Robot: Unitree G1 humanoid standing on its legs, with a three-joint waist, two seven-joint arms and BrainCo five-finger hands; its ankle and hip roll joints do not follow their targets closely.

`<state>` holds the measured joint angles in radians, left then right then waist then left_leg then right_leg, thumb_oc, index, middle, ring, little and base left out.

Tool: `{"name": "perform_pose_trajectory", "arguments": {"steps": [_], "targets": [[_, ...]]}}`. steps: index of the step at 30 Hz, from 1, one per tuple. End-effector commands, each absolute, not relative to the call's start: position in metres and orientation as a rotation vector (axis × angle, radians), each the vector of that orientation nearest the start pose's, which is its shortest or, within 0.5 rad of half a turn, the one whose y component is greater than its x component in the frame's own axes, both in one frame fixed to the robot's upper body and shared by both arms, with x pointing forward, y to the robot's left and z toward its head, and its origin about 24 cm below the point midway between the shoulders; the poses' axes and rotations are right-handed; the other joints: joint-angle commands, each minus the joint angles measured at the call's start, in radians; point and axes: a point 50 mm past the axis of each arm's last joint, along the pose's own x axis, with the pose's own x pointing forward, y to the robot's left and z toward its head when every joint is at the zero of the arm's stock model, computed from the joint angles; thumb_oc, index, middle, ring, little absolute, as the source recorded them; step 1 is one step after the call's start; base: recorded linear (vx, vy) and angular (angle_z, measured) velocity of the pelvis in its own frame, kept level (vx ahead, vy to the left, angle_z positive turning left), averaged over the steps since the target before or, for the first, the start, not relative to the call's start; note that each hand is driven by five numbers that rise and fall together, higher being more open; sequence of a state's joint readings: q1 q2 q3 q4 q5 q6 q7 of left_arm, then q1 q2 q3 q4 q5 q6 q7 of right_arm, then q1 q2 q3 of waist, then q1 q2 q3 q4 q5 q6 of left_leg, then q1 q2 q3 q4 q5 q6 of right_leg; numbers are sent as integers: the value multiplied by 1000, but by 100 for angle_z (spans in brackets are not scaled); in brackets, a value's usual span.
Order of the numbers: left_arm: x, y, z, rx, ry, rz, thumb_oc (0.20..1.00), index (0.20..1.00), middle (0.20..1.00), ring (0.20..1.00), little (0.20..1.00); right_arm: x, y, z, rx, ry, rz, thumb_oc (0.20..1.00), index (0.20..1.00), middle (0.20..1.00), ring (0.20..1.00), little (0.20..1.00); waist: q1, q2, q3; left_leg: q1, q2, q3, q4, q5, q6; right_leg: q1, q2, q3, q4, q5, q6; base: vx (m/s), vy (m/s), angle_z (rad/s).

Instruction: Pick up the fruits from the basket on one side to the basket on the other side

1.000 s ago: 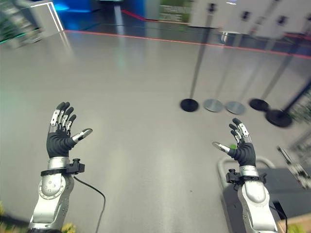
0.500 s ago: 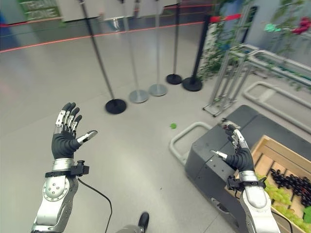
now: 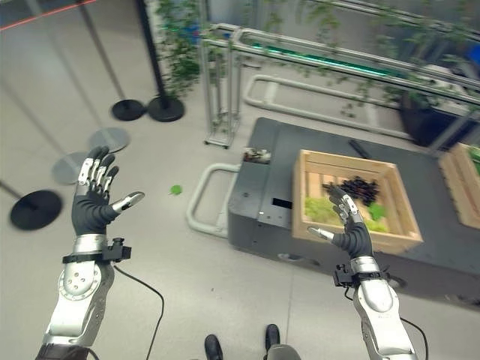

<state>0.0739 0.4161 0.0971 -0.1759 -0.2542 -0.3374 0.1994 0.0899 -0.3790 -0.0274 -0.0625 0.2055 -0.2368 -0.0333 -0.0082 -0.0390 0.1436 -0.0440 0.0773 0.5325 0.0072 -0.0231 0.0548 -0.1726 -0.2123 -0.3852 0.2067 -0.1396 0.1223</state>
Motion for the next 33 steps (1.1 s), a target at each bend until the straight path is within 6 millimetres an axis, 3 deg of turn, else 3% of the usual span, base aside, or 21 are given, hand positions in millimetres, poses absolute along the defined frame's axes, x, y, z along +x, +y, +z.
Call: {"name": "perform_pose_trajectory", "arguments": {"steps": [1, 3, 5, 7, 10, 13, 14, 16, 17, 18, 20, 21, 22, 23, 24, 25, 26, 27, 29, 30, 33], "targets": [[224, 242, 151, 181, -619, 210, 1000, 1000, 1000, 1000, 1000, 241, -232, 97, -226, -324, -63, 1000, 1000, 1000, 1000, 1000, 7, -19, -4, 17, -7, -163, 108, -146, -62, 116, -77, 13, -149, 169, 58, 52, -76, -102], [225, 242, 151, 176, -621, 212, 1000, 1000, 1000, 1000, 1000, 239, -233, 96, -228, -313, -67, 1000, 1000, 1000, 1000, 1000, -4, -24, -8, 25, 1, -145, 115, -153, -67, 98, -114, 53, -171, 221, 81, 69, -166, -70], [227, 243, 152, 180, -618, 221, 1000, 1000, 1000, 1000, 1000, 240, -232, 96, -230, -311, -66, 1000, 1000, 1000, 1000, 1000, -7, -26, -9, 30, 16, -126, 131, -155, -74, 81, -159, 37, -199, 273, 97, 67, -171, -39], [228, 245, 152, 186, -615, 227, 1000, 1000, 1000, 1000, 1000, 240, -231, 96, -225, -312, -62, 1000, 1000, 1000, 1000, 1000, -2, -31, -8, 58, 27, -98, 128, -159, -86, 83, -169, -1, -210, 278, 108, 105, -209, -53], [229, 245, 150, 191, -605, 224, 1000, 1000, 1000, 1000, 1000, 238, -232, 95, -233, -301, -56, 1000, 1000, 1000, 1000, 1000, -7, -42, -13, 81, 46, -79, 112, -150, -102, 88, -155, -1, -195, 253, 110, 121, -329, -104], [233, 241, 148, 153, -599, 215, 1000, 1000, 1000, 1000, 1000, 237, -235, 101, -223, -328, -69, 1000, 1000, 1000, 1000, 1000, -40, -30, -8, 103, 137, -75, 134, -121, -148, 78, -74, 15, -120, 165, 71, 194, -537, -19], [235, 237, 147, 130, -599, 200, 1000, 1000, 1000, 1000, 1000, 237, -237, 105, -228, -344, -69, 1000, 1000, 1000, 1000, 1000, -57, -20, -2, 105, 189, -65, 192, -112, -168, 90, -33, 9, -113, 120, 45, 151, -423, -5], [235, 237, 147, 127, -599, 200, 1000, 1000, 1000, 1000, 1000, 237, -237, 105, -230, -345, -69, 1000, 1000, 1000, 1000, 1000, -56, -14, 1, 103, 199, -67, 204, -116, -173, 94, -25, 7, -114, 117, 40, 150, -341, -9], [238, 232, 145, 112, -591, 173, 1000, 1000, 1000, 1000, 1000, 238, -239, 110, -232, -363, -61, 1000, 1000, 1000, 1000, 1000, -66, 7, 11, 86, 276, -88, 340, 28, -232, 135, 55, 22, -135, 64, -16, 195, -413, -27], [238, 231, 145, 111, -591, 173, 1000, 1000, 1000, 1000, 1000, 238, -239, 110, -233, -363, -61, 1000, 1000, 1000, 1000, 1000, -66, 12, 13, 85, 286, -93, 346, 30, -240, 138, 64, 20, -137, 62, -22, 283, -533, -36], [237, 230, 143, 91, -583, 172, 1000, 1000, 1000, 1000, 1000, 237, -239, 110, -206, -368, -55, 1000, 1000, 1000, 1000, 1000, -69, 16, 15, 71, 317, -151, 440, 112, -256, 173, 119, 57, -160, 29, -65, 178, -272, -28], [237, 230, 143, 91, -583, 172, 1000, 1000, 1000, 1000, 1000, 237, -239, 110, -205, -368, -55, 1000, 1000, 1000, 1000, 1000, -70, 18, 16, 68, 323, -156, 445, 113, -260, 176, 125, 56, -163, 28, -69, 201, -393, -25], [237, 230, 141, 94, -574, 168, 1000, 1000, 1000, 1000, 1000, 234, -239, 111, -215, -371, -47, 1000, 1000, 1000, 1000, 1000, -66, 6, 29, 34, 325, -211, 535, 177, -239, 203, 159, 85, -189, 28, -111, 148, -323, -34], [236, 229, 139, 92, -568, 167, 1000, 1000, 1000, 1000, 1000, 235, -239, 111, -218, -367, -43, 1000, 1000, 1000, 1000, 1000, -56, -2, 36, 5, 289, -263, 574, 161, -227, 210, 164, 108, -197, 23, -121, 182, -353, -39], [236, 228, 138, 90, -565, 168, 1000, 1000, 1000, 1000, 1000, 236, -239, 109, -211, -354, -39, 1000, 1000, 1000, 1000, 1000, -46, -12, 38, -35, 208, -333, 584, 109, -199, 213, 160, 131, -207, 24, -122, 70, -103, -47], [236, 228, 138, 90, -565, 168, 1000, 1000, 1000, 1000, 1000, 236, -239, 109, -211, -354, -39, 1000, 1000, 1000, 1000, 1000, -48, -13, 36, -38, 207, -334, 584, 110, -198, 212, 158, 129, -207, 25, -121, 164, -160, -58], [236, 224, 134, 74, -549, 156, 1000, 1000, 1000, 1000, 1000, 234, -239, 103, -205, -330, -38, 1000, 1000, 1000, 1000, 1000, -30, -18, 42, -127, 89, -396, 526, 0, -157, 246, 167, 146, -225, 21, -111, 190, -154, -53], [236, 224, 134, 86, -547, 156, 1000, 1000, 1000, 1000, 1000, 233, -240, 102, -201, -328, -44, 1000, 1000, 1000, 1000, 1000, -28, -18, 47, -166, 75, -394, 483, -12, -148, 251, 171, 146, -226, 18, -105, 243, -171, -26], [235, 225, 135, 99, -554, 156, 1000, 1000, 1000, 1000, 1000, 232, -240, 101, -198, -327, -45, 1000, 1000, 1000, 1000, 1000, -28, -20, 44, -189, 71, -390, 421, -9, -138, 247, 169, 148, -225, 18, -97, 160, -26, -5], [236, 223, 136, 101, -561, 149, 1000, 1000, 1000, 1000, 1000, 231, -241, 100, -207, -327, -52, 1000, 1000, 1000, 1000, 1000, -17, 2, 52, -221, 79, -401, 219, 87, -154, 258, 194, 148, -228, 5, -89, 237, 28, -14], [236, 224, 138, 129, -568, 154, 1000, 1000, 1000, 1000, 1000, 233, -238, 99, -226, -326, -42, 1000, 1000, 1000, 1000, 1000, 11, 6, 68, -234, 60, -519, 35, 156, -177, 281, 217, 180, -232, -19, -78, 252, 47, -32]]}}
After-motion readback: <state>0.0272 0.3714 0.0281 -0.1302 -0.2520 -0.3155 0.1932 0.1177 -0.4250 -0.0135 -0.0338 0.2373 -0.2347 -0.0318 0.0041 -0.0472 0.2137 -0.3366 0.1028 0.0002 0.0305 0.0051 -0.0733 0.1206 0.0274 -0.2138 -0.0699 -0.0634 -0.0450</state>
